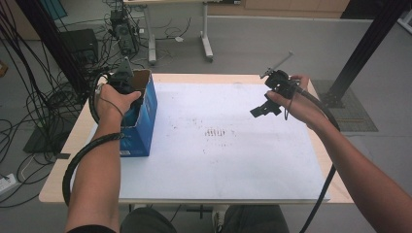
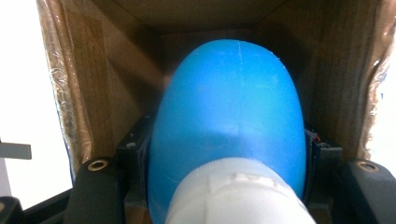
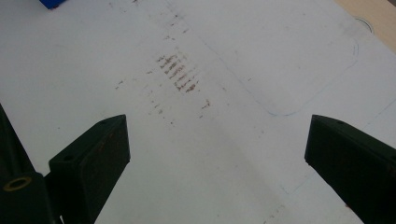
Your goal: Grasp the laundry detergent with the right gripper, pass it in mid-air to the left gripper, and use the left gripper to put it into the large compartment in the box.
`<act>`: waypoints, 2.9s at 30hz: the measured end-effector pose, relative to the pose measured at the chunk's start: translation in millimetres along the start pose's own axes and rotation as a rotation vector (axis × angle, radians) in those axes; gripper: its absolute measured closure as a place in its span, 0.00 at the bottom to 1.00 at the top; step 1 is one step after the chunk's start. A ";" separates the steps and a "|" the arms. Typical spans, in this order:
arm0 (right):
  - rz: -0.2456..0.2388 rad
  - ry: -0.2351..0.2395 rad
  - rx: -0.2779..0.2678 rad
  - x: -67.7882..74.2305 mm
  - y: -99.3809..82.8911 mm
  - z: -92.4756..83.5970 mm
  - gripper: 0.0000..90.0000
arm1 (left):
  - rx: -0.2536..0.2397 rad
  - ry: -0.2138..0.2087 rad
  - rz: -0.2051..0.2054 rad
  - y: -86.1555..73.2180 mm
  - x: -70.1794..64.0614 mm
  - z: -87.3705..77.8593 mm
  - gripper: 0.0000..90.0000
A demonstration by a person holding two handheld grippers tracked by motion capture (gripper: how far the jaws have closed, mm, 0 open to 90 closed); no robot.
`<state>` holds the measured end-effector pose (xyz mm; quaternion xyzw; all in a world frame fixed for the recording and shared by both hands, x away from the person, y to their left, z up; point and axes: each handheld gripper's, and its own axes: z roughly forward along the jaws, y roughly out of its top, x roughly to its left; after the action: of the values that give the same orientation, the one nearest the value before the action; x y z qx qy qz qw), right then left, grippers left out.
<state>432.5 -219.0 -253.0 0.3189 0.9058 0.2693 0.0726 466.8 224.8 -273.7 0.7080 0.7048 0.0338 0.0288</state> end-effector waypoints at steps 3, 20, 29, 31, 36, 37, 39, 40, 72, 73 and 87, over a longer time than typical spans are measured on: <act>0.002 0.001 -0.001 0.0 -0.4 0.3 0.07 | 0.001 0.001 0.002 0.1 -0.4 0.1 0.39; -0.015 0.005 -0.008 3.0 5.0 1.9 0.07 | -0.017 0.014 0.022 -4.2 1.0 -13.9 0.32; -0.019 0.004 -0.015 4.9 6.8 -0.3 0.07 | -0.029 0.028 0.038 -6.7 -1.5 -27.4 0.31; -0.017 0.004 -0.019 5.0 6.9 -1.0 0.07 | -0.031 0.027 0.042 -7.4 -2.6 -31.3 0.31; -0.015 0.006 -0.023 5.8 6.7 -1.2 0.07 | -0.026 0.031 0.046 -10.7 -3.8 -39.3 0.29; -0.015 0.007 -0.022 5.7 6.5 -1.1 0.07 | -0.026 0.026 0.048 -11.9 -4.0 -41.1 0.29; -0.012 0.008 -0.023 5.9 5.7 -0.9 0.07 | -0.026 0.031 0.053 -13.7 -4.4 -44.9 0.29; -0.011 0.009 -0.022 6.0 5.5 -1.1 0.07 | -0.030 0.032 0.053 -14.7 -4.5 -47.4 0.29; 0.022 -0.026 0.022 -9.1 10.7 -2.2 0.07 | -0.133 -0.123 0.250 -4.1 -104.9 -79.5 0.12; 0.021 -0.030 0.024 -10.5 11.0 -2.6 0.07 | -0.134 -0.125 0.251 -3.9 -106.0 -79.2 0.11; 0.055 -0.061 0.032 -26.1 7.2 -14.6 0.07 | -0.147 -0.151 0.298 2.2 -136.6 -76.2 0.11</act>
<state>452.5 -236.8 -237.9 0.3529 0.8982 0.2470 0.0877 461.7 87.7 -198.6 0.8010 0.5836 0.0359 0.1282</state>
